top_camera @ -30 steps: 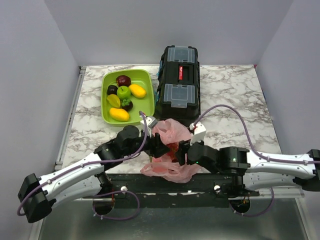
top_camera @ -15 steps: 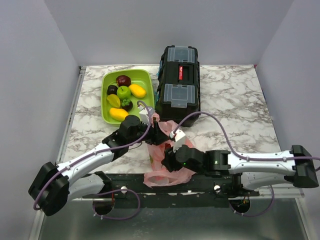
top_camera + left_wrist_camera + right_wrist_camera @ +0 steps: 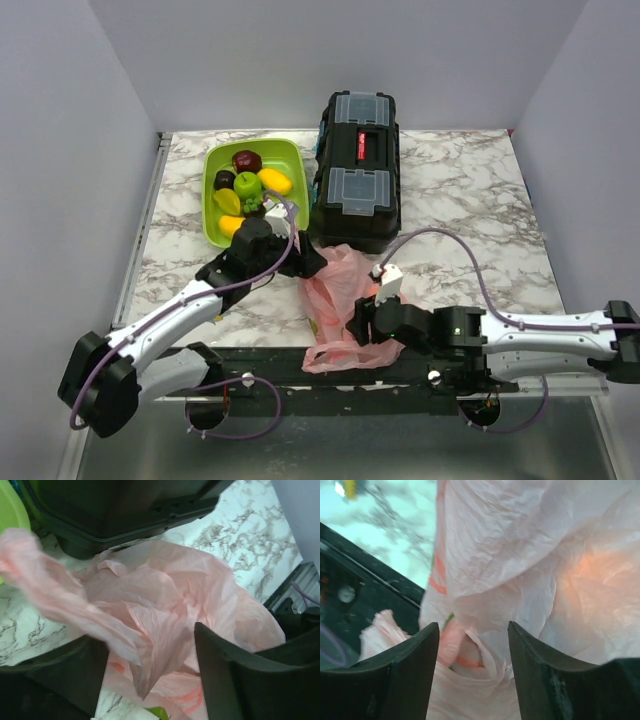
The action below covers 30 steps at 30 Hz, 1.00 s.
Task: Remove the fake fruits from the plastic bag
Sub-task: Adjust the fake fruit in the plastic bag.
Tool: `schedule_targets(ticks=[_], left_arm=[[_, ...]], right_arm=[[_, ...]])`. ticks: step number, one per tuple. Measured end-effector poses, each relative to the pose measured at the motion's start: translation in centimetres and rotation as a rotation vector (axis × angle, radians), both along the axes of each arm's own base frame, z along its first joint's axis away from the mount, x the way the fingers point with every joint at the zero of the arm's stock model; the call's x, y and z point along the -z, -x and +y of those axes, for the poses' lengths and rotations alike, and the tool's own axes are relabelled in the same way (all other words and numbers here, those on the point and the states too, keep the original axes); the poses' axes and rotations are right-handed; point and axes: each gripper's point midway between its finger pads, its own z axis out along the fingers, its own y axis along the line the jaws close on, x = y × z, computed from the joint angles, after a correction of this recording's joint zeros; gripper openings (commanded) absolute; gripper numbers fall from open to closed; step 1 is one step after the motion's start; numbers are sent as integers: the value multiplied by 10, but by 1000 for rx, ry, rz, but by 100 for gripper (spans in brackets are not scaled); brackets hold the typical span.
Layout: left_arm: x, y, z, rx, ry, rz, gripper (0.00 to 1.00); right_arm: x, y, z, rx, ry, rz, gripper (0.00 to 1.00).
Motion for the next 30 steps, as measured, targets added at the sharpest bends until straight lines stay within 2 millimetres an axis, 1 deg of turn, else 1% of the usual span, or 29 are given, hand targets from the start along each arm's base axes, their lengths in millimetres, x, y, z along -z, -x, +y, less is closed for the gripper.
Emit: schedule_targets(ticks=[3, 5, 9, 11, 12, 14, 15, 17, 19, 20, 21, 24, 25, 27, 28, 30], left_arm=[[-20, 14, 3, 43, 27, -43, 84], [-37, 28, 5, 90, 58, -75, 88], [-78, 53, 9, 169, 114, -141, 91], [-106, 65, 13, 200, 140, -186, 91], [-112, 67, 14, 207, 145, -196, 91], [-125, 75, 18, 224, 145, -219, 92], [-127, 80, 21, 234, 138, -226, 94], [-124, 87, 27, 242, 119, -223, 94], [-120, 99, 35, 250, 103, -212, 94], [-118, 106, 39, 261, 102, -208, 94], [-118, 111, 40, 271, 105, -209, 94], [-122, 134, 44, 332, 152, -221, 94], [-124, 142, 45, 353, 173, -228, 94], [-124, 151, 44, 386, 204, -224, 94], [-122, 154, 43, 399, 217, -216, 94], [-115, 155, 39, 414, 239, -190, 92]], right_arm=[[-30, -4, -3, 18, -107, -33, 73], [-41, -5, -4, 26, -140, -48, 77], [-50, -9, -2, 14, -133, -81, 85], [-54, -14, 1, 17, -106, -108, 93], [-56, -16, 3, 21, -93, -118, 95], [-60, -24, 9, 39, -53, -153, 96], [-62, -29, 13, 54, -35, -173, 96], [-60, -39, 17, 87, 12, -207, 93], [-52, -48, 17, 127, 68, -239, 88], [-46, -51, 17, 143, 99, -253, 87], [-40, -54, 16, 154, 130, -265, 87], [-25, -60, 14, 170, 206, -287, 87], [-20, -61, 14, 169, 228, -292, 83], [-14, -61, 15, 163, 258, -298, 63], [-12, -62, 14, 160, 270, -300, 48], [-9, -63, 14, 157, 285, -303, 33]])
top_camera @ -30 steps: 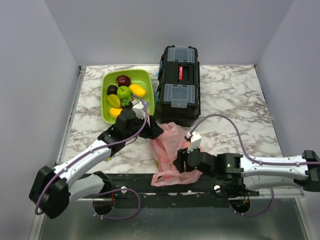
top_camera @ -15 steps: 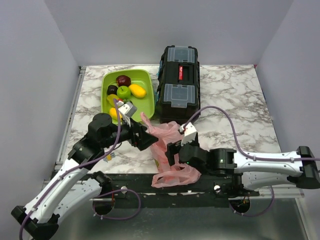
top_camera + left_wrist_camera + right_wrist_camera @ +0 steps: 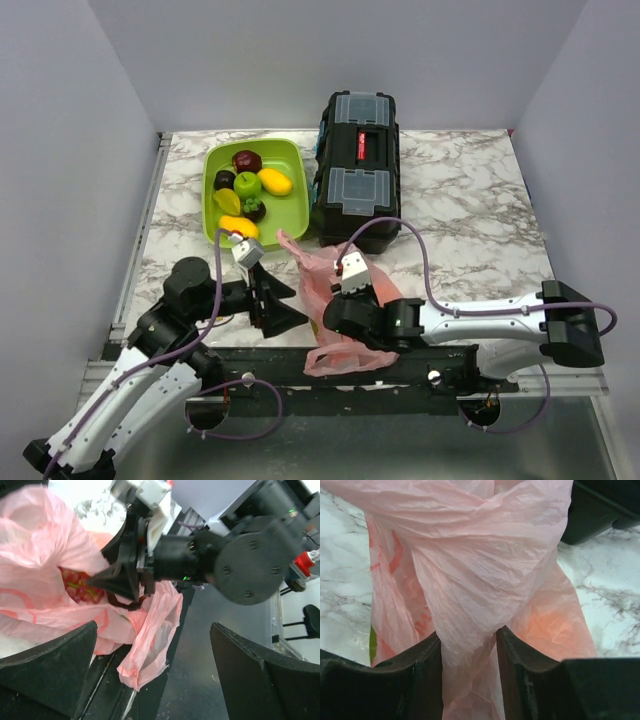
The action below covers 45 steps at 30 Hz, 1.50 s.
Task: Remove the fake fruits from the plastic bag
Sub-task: Adjust the fake fruit in the plastic bag.
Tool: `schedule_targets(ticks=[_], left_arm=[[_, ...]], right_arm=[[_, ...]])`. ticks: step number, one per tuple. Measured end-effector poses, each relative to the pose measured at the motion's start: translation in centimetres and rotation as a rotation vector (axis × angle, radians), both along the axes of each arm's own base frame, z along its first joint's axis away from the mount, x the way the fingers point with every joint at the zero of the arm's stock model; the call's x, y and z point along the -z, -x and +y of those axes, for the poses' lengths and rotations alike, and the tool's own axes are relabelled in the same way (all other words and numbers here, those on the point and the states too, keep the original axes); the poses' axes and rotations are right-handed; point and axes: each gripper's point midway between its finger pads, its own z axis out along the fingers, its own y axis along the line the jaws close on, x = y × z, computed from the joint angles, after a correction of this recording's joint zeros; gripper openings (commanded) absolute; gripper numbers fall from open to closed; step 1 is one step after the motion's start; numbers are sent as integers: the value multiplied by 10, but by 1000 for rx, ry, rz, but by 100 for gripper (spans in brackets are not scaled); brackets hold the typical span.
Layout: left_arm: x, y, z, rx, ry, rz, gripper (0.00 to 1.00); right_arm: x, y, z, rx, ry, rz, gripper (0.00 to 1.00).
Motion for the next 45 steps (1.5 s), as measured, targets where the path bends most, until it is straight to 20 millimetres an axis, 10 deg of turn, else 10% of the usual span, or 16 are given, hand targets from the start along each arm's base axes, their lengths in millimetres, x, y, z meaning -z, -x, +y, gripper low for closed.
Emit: schedule_targets(ticks=[4, 11, 29, 45], left_arm=[[38, -6, -17, 25, 7, 129, 85], [71, 6, -57, 97, -24, 141, 69], [124, -63, -94, -169, -99, -65, 43], [194, -105, -111, -329, -417, 0, 73]], right_arm=[[-2, -2, -2, 9, -3, -4, 1], [-32, -6, -6, 3, -89, -22, 1], [-72, -3, -9, -21, -229, -44, 1], [-72, -5, -16, -7, -223, -38, 1]])
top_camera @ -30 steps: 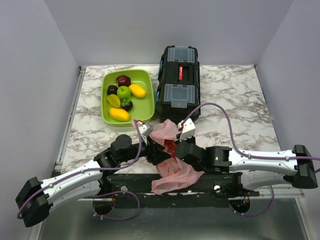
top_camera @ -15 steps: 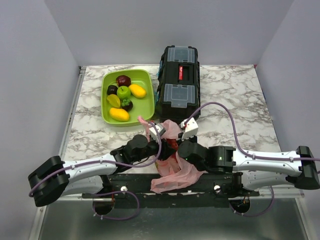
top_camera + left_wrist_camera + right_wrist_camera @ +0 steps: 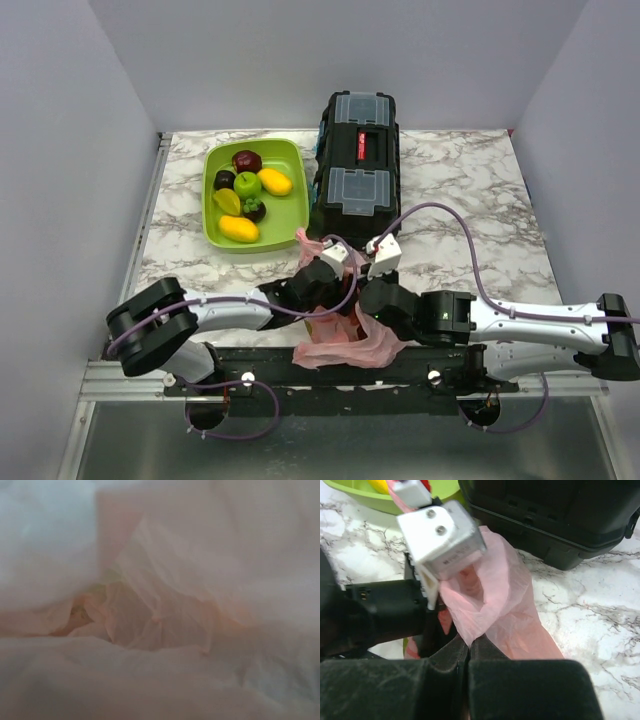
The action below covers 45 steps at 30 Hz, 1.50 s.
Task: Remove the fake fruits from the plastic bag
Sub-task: Adjust the fake fruit in the plastic bag.
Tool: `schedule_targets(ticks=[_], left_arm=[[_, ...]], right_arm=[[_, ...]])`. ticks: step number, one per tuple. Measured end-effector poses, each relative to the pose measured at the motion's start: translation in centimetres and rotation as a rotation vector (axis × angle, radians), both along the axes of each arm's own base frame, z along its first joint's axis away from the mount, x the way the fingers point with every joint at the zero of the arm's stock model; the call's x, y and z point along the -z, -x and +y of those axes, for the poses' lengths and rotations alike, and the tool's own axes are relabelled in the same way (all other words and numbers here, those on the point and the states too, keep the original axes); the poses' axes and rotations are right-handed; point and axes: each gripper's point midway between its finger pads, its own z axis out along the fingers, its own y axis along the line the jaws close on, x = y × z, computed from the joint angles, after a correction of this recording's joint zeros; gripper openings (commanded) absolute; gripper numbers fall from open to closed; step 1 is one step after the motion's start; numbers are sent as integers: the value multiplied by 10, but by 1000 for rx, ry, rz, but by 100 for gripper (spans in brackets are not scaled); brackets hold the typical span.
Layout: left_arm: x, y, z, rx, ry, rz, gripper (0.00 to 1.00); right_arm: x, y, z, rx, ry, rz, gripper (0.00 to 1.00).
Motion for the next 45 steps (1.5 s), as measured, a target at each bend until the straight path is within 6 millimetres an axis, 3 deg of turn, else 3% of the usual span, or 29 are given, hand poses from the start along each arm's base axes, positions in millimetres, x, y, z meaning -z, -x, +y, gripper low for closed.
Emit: schedule_targets(ticks=[8, 10, 13, 17, 22, 28, 37, 45], left_arm=[[20, -14, -18, -17, -110, 54, 73], [26, -17, -23, -21, -142, 76, 66], [35, -20, -25, -28, -181, 105, 46], [35, -24, -26, -31, -197, 117, 27], [33, -19, -24, -4, -199, 126, 15], [13, 11, -6, 98, -144, 150, 13], [-75, 49, 6, 266, 71, 42, 13], [-101, 68, 32, 328, 84, -12, 14]], right_arm=[[0, 0, -4, 7, -7, 4, 1], [2, 0, -7, 12, 0, 8, 1], [2, 0, -11, 19, -2, 9, 1], [4, 0, -16, 34, 3, 7, 1], [8, 0, -19, 46, 2, 16, 1], [14, 2, -23, 67, -3, 31, 1], [21, -1, -22, 94, 21, 37, 1], [-5, -12, -10, 114, -57, 16, 1]])
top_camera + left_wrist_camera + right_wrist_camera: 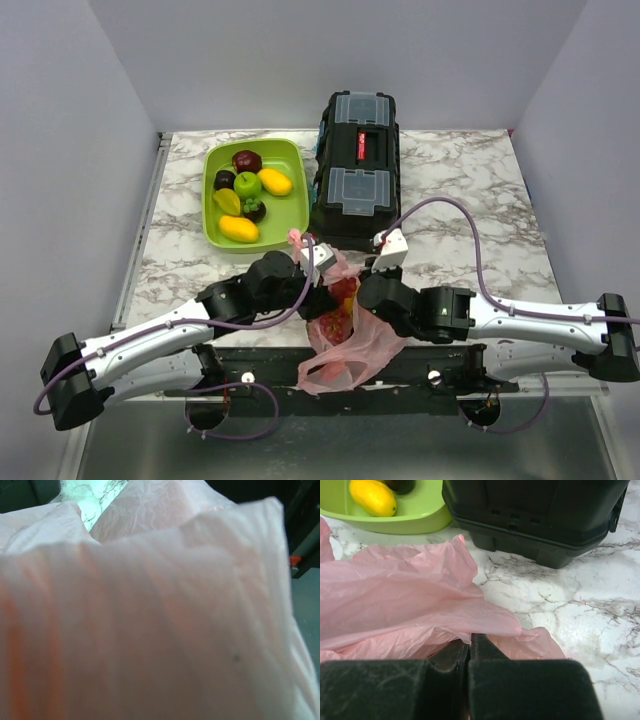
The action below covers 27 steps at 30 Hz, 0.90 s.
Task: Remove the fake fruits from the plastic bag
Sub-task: Adjust the fake fruit in the plastic bag.
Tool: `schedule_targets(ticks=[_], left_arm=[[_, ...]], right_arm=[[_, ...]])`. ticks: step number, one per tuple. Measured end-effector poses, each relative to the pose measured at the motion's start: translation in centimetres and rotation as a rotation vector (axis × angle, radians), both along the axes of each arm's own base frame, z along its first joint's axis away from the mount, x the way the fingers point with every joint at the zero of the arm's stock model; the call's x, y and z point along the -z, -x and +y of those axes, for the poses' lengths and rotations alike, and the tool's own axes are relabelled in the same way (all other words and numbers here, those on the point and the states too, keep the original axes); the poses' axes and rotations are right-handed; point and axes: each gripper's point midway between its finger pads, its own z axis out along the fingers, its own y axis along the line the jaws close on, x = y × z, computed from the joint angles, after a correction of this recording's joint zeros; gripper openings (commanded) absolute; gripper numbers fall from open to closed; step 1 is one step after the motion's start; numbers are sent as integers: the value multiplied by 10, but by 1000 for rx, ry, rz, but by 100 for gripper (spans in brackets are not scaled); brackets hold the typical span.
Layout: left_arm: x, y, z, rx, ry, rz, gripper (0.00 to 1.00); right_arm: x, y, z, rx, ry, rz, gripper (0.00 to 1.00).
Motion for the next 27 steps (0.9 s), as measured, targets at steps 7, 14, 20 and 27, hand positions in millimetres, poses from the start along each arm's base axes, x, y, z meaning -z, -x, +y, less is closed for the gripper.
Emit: schedule_targets(ticks=[7, 14, 20, 27], left_arm=[[0, 5, -8, 55, -2, 41, 16], [38, -5, -19, 42, -84, 95, 42], [63, -13, -17, -14, -162, 134, 71], [22, -2, -5, 1, -37, 72, 99]], right_arm=[[-9, -5, 3, -3, 12, -15, 1], [-12, -9, -2, 12, 39, -38, 1], [0, -7, -16, 39, 90, -17, 1], [11, -5, -23, 55, 115, 0, 1]])
